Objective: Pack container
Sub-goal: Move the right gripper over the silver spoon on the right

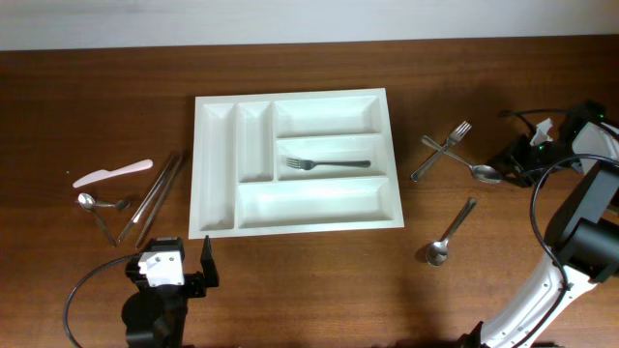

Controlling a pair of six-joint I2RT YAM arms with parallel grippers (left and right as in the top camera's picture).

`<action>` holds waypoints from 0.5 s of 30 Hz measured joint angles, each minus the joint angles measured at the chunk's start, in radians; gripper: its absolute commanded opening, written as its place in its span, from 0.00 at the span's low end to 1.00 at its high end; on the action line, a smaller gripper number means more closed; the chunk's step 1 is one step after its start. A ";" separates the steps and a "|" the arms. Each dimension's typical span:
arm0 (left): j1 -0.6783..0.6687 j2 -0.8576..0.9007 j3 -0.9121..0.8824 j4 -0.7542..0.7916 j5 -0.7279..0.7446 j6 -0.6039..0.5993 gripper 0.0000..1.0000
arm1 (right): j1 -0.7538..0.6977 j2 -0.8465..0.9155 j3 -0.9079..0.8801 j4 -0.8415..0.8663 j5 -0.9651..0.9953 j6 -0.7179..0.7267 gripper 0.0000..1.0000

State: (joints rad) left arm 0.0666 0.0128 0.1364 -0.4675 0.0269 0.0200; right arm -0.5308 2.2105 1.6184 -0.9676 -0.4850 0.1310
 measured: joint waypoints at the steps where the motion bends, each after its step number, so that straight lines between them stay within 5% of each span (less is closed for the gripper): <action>1: 0.000 0.000 0.000 0.000 0.000 0.000 0.99 | 0.000 0.000 0.000 0.000 0.000 0.000 0.28; 5: 0.000 0.000 0.000 0.000 0.000 0.000 0.99 | 0.000 0.000 0.000 0.001 -0.002 -0.001 0.13; 15: 0.000 0.000 0.000 0.000 0.000 0.000 0.99 | 0.000 0.000 0.000 0.000 -0.003 0.001 0.15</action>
State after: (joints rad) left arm 0.0666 0.0128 0.1364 -0.4675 0.0269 0.0200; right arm -0.5312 2.2105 1.6180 -0.9676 -0.4881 0.1318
